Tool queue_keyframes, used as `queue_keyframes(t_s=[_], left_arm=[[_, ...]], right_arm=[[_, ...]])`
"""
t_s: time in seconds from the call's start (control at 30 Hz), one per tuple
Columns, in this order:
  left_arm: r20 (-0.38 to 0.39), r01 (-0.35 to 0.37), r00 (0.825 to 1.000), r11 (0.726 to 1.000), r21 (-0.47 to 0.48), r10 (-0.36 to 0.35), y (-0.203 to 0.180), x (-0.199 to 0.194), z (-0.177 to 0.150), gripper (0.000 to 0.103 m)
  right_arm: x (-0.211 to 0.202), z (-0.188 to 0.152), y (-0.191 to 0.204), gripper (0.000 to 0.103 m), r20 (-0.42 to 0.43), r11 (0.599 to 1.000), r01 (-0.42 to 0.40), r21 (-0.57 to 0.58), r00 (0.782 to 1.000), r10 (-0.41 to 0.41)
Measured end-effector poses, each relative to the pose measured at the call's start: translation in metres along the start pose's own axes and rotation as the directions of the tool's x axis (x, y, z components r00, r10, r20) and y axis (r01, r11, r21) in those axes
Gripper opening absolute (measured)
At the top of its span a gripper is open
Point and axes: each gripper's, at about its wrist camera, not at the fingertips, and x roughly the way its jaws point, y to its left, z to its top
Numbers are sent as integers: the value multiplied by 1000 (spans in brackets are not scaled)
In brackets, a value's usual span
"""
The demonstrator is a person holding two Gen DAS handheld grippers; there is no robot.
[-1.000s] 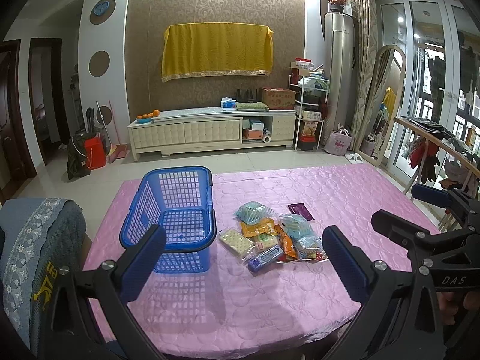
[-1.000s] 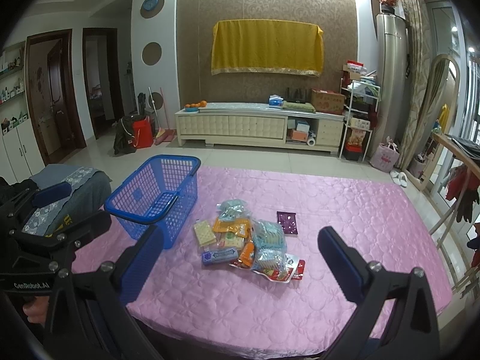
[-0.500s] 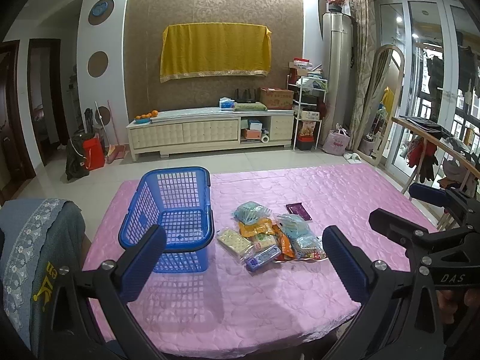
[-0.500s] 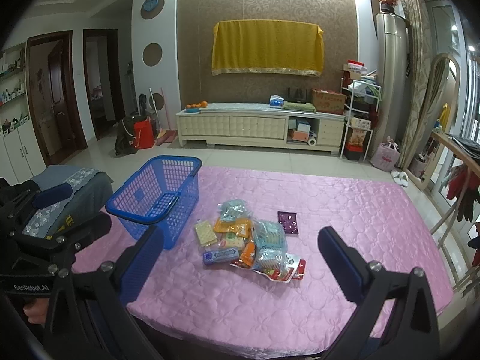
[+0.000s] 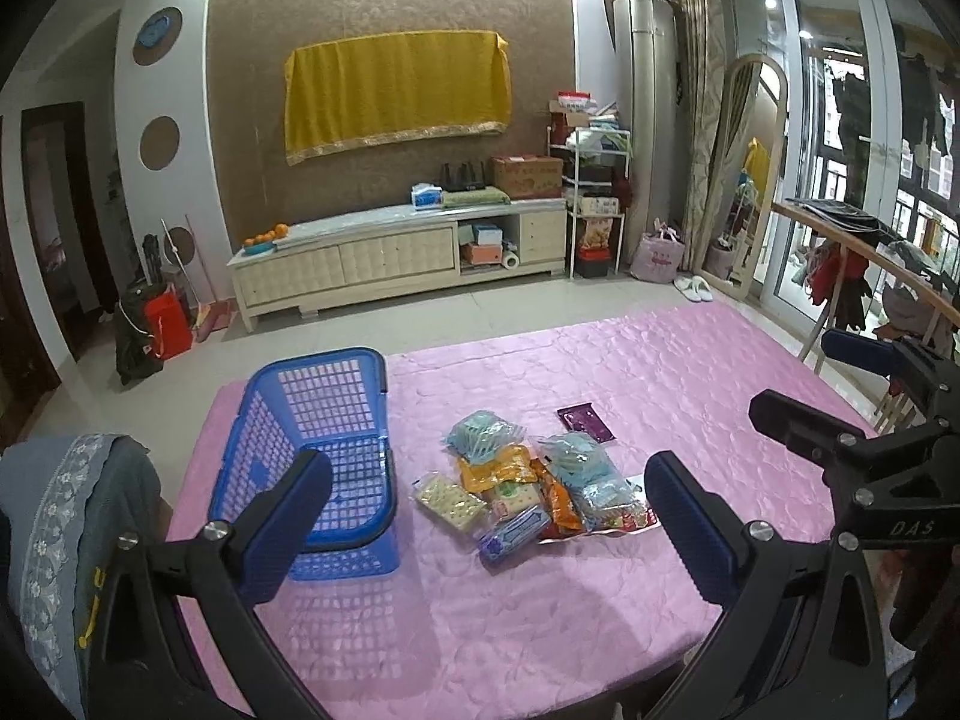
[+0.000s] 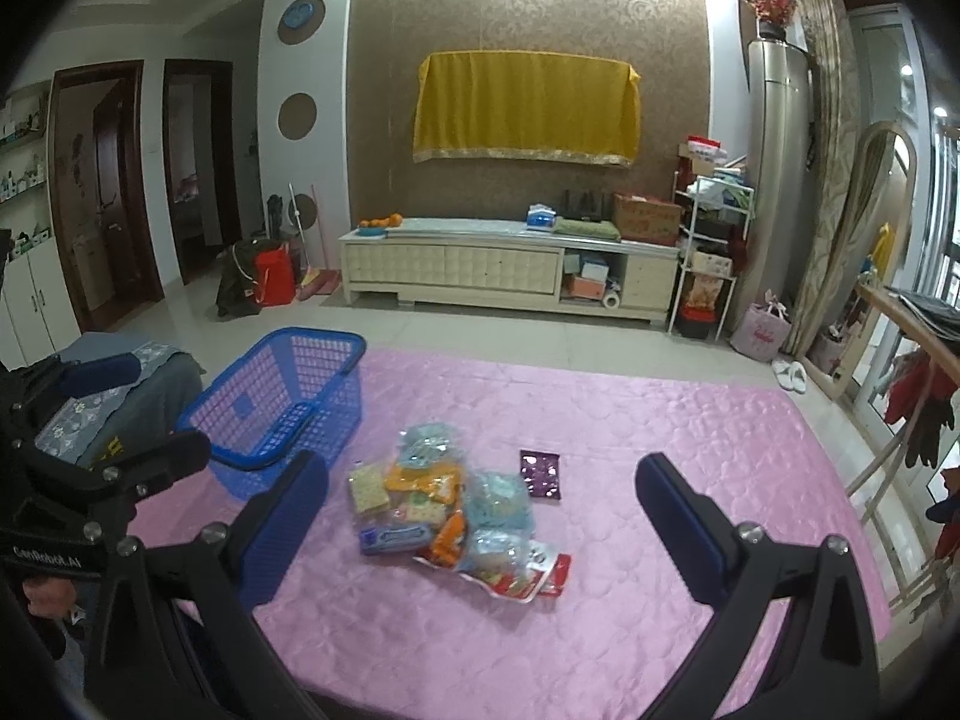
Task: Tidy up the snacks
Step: 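Reach the right gripper to the clear biscuit bag and close on it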
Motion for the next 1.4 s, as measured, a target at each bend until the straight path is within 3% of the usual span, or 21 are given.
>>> queue_keyframes(t_s=[0.23,0.47,0.63,0.83,0.97,1.4], left_arm=[[-93,32,995,998,-48,-36,-11,49,10,103],[-173,10,985,998,-60,-20,-19,104,8,103],[-218,-18,976,999,-44,8,-21,141,4,102],[-282,-11,959,999,-50,-3,-18,179,-5,92],[-320,-28,947,998,-56,8,-12,200,-10,92],[-365,-34,931,999,-24,23,-6,231,-19,92]], right_arm=[[46,-3,-42,103,-128,998,-22,63,991,30],[104,-14,-70,103,-254,992,-82,96,962,104],[144,-23,-82,101,-327,978,-158,138,925,195],[184,-30,-89,94,-380,957,-248,152,879,288],[209,-32,-85,94,-399,952,-269,148,864,306],[292,-51,-74,94,-512,923,-318,215,768,384]])
